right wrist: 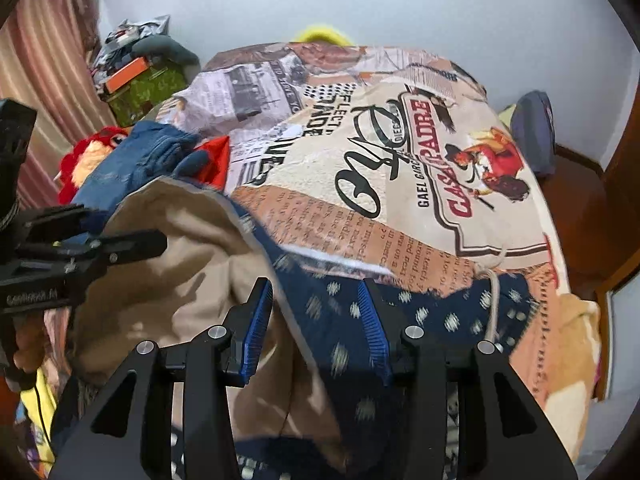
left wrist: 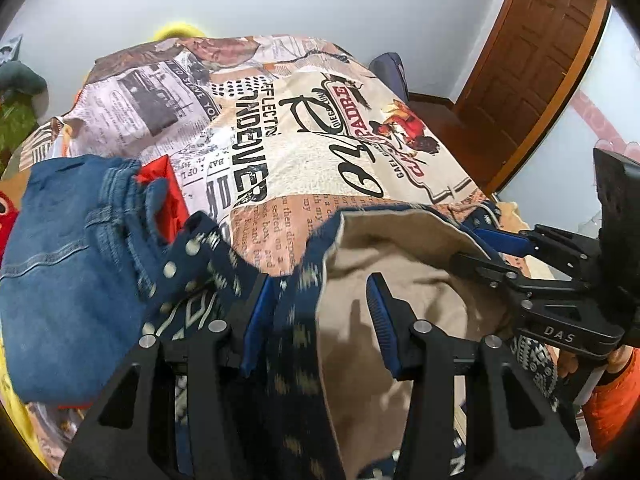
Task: Fold large clothes
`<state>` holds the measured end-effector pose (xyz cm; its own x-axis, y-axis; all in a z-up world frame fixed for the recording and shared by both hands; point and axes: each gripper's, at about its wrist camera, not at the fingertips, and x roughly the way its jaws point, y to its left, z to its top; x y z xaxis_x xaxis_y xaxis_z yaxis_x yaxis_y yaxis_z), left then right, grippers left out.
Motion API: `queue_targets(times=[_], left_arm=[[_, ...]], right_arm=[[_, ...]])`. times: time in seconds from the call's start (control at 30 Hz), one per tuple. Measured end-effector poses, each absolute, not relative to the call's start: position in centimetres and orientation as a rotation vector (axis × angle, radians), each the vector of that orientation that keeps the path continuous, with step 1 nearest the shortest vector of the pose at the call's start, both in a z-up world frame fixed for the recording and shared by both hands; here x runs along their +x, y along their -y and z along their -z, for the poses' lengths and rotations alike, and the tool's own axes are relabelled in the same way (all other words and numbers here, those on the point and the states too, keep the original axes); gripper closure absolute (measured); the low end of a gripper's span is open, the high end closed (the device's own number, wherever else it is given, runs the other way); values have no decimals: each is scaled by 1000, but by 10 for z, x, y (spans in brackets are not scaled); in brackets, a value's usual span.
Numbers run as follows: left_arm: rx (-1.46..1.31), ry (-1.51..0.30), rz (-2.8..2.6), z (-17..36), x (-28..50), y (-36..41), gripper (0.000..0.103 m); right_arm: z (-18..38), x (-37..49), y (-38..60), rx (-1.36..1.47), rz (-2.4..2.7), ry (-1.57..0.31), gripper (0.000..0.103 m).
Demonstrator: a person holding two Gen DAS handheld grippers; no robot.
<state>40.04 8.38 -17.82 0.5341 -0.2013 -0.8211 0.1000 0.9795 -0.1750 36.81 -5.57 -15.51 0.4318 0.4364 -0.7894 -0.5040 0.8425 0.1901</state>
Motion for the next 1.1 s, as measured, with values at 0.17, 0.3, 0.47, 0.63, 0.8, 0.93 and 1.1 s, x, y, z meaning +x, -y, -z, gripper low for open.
queue_targets(times=[0.17,0.3,0.47,0.63,0.8,0.93,1.1], left_arm=[[-138,-1010,208,189,422,-81,84],[-224,-1015,291,187,423,-79,95],[-285,-971,443,160,398,-63,96],[-191,-957,543,133,355,-26,96],[-105,-977,567,133,307,2,96],[-55,-1039,539,158,279,15,96],[15,-1109,513,196,254,22,91]], right_arm=[[171,392,58,42,-603,-1010,70],[170,392,64,105,-628,-1022,94],[137,358,83,58,-652,-932,95],[114,310,117,49,-662,-912,95],[118,274,138,21,-627,-947,95],[136,254,145,15,-585,-993,95],[156,235,149,39,-563,-1049,91]])
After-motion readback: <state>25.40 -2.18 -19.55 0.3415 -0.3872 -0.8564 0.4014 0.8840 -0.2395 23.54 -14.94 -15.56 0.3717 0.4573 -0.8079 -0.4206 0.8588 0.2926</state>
